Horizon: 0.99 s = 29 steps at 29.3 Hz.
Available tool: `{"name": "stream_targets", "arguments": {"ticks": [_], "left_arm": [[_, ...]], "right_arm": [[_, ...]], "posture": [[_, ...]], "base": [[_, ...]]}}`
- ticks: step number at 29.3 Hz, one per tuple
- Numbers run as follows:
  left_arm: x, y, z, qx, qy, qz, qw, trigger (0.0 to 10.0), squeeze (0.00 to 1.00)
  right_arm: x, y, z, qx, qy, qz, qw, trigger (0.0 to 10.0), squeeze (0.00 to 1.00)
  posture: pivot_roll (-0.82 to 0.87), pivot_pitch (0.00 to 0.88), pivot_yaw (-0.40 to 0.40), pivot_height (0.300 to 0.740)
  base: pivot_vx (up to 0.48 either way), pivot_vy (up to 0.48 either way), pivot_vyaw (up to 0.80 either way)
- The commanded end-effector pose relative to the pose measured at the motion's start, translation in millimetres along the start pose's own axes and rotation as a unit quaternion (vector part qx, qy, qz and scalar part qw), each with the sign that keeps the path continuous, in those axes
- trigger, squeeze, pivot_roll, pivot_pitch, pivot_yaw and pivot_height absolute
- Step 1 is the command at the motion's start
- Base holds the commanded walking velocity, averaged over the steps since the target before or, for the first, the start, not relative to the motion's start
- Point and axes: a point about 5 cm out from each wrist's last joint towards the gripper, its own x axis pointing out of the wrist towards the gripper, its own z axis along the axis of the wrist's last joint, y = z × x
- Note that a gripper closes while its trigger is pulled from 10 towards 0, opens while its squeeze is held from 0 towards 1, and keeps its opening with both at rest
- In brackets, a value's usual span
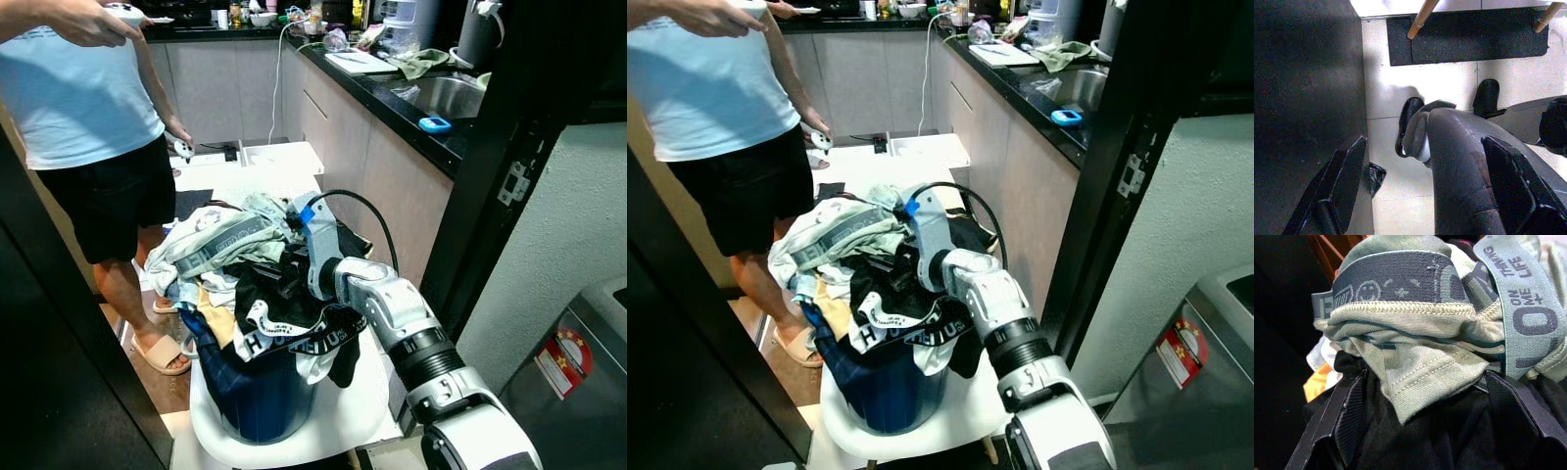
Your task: Clothes washing
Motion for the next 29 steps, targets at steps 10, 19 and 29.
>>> {"name": "stream_targets", "arguments": {"ticks": [10, 19, 29], "left_arm": [[-1.7, -5.1, -10.3, -0.007, 0.016, -0.008, 1.0, 10.0, 0.0], [-1.8, -3.2, -10.1, -0.004, 0.016, -0.008, 1.0, 10.0, 0.0], [-1.3, -3.6, -8.0, -0.003, 0.014, -0.009, 1.0, 10.0, 0.0]], "right_arm": [[3.3, 20.4, 23.1, 0.12, -0.057, 0.051, 0.99, 10.0, 0.0], [2.6, 36.8, 40.6, 0.203, -0.103, 0.106, 0.968, 10.0, 0.0], [9.6, 46.1, 22.6, 0.173, -0.065, 0.06, 0.981, 10.0, 0.0]], "posture": [[0.0, 0.0, -0.071, 0.74], [0.0, 0.0, -0.07, 0.74], [0.0, 0.0, -0.072, 0.74]], "base": [[0.0, 0.0, 0.0], [0.0, 0.0, 0.0], [0.0, 0.0, 0.0]]}}
